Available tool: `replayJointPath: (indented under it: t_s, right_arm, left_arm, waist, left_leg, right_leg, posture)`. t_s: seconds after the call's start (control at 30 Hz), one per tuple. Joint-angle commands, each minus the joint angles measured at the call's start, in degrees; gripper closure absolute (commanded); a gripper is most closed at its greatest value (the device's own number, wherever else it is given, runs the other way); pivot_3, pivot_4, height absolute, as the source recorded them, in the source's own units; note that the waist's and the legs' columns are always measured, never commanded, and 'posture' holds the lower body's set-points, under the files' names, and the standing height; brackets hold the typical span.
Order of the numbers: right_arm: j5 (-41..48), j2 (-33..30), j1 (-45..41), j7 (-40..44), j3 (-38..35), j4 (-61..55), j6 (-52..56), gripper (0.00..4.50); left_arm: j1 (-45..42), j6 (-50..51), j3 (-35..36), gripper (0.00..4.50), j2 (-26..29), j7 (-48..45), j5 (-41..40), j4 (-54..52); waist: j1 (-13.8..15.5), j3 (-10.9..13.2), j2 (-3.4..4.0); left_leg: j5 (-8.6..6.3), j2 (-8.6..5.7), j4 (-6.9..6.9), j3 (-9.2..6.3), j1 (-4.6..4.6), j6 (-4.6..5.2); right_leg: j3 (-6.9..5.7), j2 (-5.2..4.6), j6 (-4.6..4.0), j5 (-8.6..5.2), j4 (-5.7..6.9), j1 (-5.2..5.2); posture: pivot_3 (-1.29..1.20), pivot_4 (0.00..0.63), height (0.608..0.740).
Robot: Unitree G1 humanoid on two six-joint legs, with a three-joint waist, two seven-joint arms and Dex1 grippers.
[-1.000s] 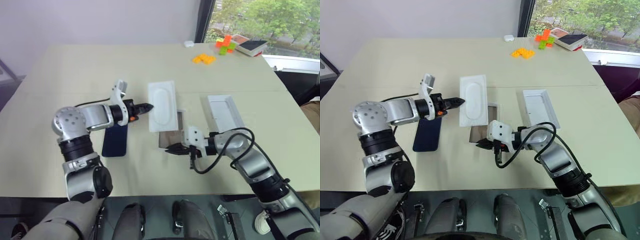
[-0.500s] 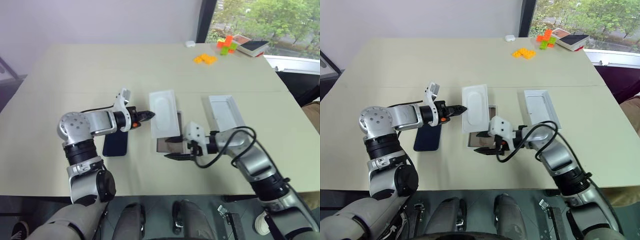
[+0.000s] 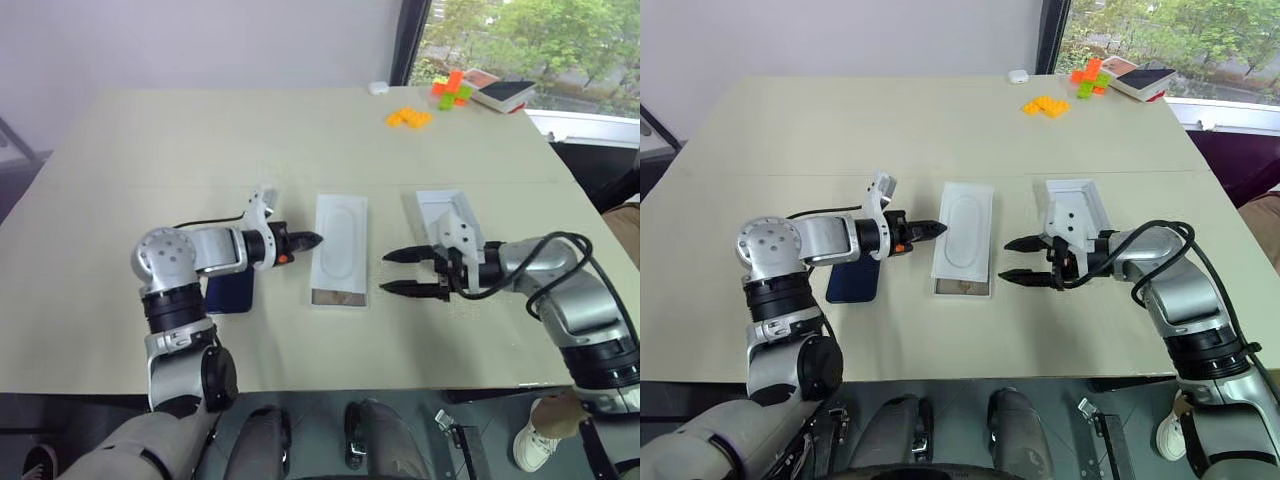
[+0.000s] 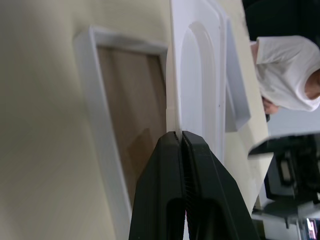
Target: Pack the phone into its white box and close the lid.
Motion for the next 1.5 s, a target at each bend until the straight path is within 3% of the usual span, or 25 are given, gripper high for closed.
replayJointPath:
  t_s: [0.03,0.13,0.23,0.4,0.63,0.73,0.87,0.97,1.1,1.2,1.37,1.5]
  right_arm:
    - [-1.01,1.99,-2.41,-2.43,-1.73,1.18,-4.19,1.67]
    - [-1.82,3.13,-3.02,-3.49,-1.74,2.67,-6.06,1.67]
    - [-2.68,3.71,-3.3,-3.98,-1.23,3.3,-7.55,1.63]
    - [-2.79,4.37,-3.89,-4.17,-1.12,3.95,-7.86,1.63]
    - [-3.44,6.76,-4.78,-5.55,-0.8,4.93,-8.39,1.63]
    - [-3.11,8.13,-5.38,-6.5,-0.79,5.17,-6.76,1.63]
    - [-2.43,9.59,-5.58,-7.28,-0.11,3.73,-3.23,1.63]
    - [-2.64,11.86,-5.61,-8.57,0.79,2.19,-2.7,2.47]
    - [-10.32,13.97,-7.62,-14.37,5.03,4.73,-4.91,4.47]
    - [-11.08,16.37,-8.31,-16.54,6.48,3.72,-3.94,4.47]
    - [-20.61,15.85,-7.73,-18.15,14.27,4.88,-8.06,4.47]
    - [-23.37,14.22,-7.21,-16.67,16.26,5.56,-10.52,4.47]
  left_arm:
    - [-0.18,0.48,-0.16,4.5,0.01,0.04,-0.64,-1.99]
    - [0.5,0.48,-0.23,4.5,-0.24,0.26,-0.2,-2.26]
    - [0.49,0.48,-0.06,3.64,-0.67,0.45,0.05,-1.78]
    - [0.43,0.48,-1.02,1.2,-0.64,0.72,-0.58,-2.76]
    - [-1.27,0.16,-2.81,1.2,2.49,-1.19,-1.05,-5.67]
    - [-0.08,-2.93,-7.03,1.2,6.8,-5.6,-0.43,-10.64]
    - [3.04,-14.22,-14.35,1.2,14.57,-13.18,3.34,-17.4]
    - [5.01,-22.28,-12.58,1.16,17.15,-15.11,5.77,-16.99]
    - [11.56,-40.18,-16.26,1.16,24.53,-23.28,14.55,-17.11]
    - [16.45,-48.14,-15.72,1.16,26.94,-28.29,16.47,-16.04]
    - [26.86,-64.3,-15.55,1.16,31.1,-36.39,22.33,-16.01]
    - [28.89,-66.06,-13.26,1.16,30.84,-36.48,21.1,-16.21]
  waist:
    - [-0.05,0.0,0.0]
    - [0.02,0.0,0.0]
    - [0.13,0.0,0.0]
    - [0.11,0.0,0.0]
    - [-0.1,0.0,0.0]
    - [-0.18,0.0,0.01]
    - [-0.1,-0.01,0.03]
    - [-0.06,-0.01,0.03]
    - [-0.38,-0.01,0.08]
    - [-0.14,-0.01,0.07]
    - [-0.13,-0.01,0.08]
    - [0.61,-0.01,0.07]
  left_leg:
    - [0.0,0.0,0.0,0.0,0.0,0.0]
    - [0.01,0.0,0.0,0.0,0.01,-0.01]
    - [0.01,0.0,0.0,0.01,0.0,-0.01]
    - [0.01,-0.01,0.01,0.02,-0.02,-0.01]
    - [0.02,0.0,0.0,0.01,0.0,-0.03]
    - [0.02,0.01,0.0,0.01,0.0,-0.04]
    - [0.04,0.04,-0.03,0.01,0.02,-0.08]
    - [0.05,0.03,-0.02,0.03,0.02,-0.09]
    - [0.05,0.03,-0.04,0.12,0.06,-0.09]
    - [0.05,0.06,-0.05,0.13,0.03,-0.08]
    - [-0.03,0.07,-0.05,0.14,-0.08,0.05]
    - [-0.28,0.04,0.0,0.12,-0.17,0.49]
  right_leg:
    - [0.0,0.0,0.0,0.0,0.0,0.0]
    - [0.0,-0.01,0.0,0.0,0.0,0.0]
    - [0.0,-0.02,0.0,0.0,-0.01,0.0]
    - [0.0,-0.04,0.01,0.0,-0.02,0.0]
    - [0.0,-0.01,0.0,0.0,0.01,0.0]
    - [0.01,0.0,0.0,0.0,0.01,0.0]
    - [0.05,-0.01,0.0,0.0,0.01,0.0]
    - [0.06,-0.02,-0.01,0.0,0.0,0.0]
    - [0.07,0.04,-0.02,0.01,0.01,-0.05]
    - [0.07,0.04,-0.03,0.01,0.0,-0.07]
    - [0.07,0.0,-0.02,0.01,-0.08,-0.14]
    - [0.02,-0.06,-0.02,0.0,-0.18,-0.14]
  posture:
    - [0.0,0.15,0.74]
    - [0.0,0.15,0.74]
    - [0.0,0.15,0.74]
    - [0.0,0.15,0.74]
    - [0.0,0.15,0.74]
    - [0.0,0.15,0.74]
    - [0.0,0.15,0.74]
    - [0.0,0.15,0.74]
    - [0.0,0.15,0.74]
    - [0.0,0.15,0.74]
    - [0.0,0.15,0.74]
    - [0.0,0.15,0.74]
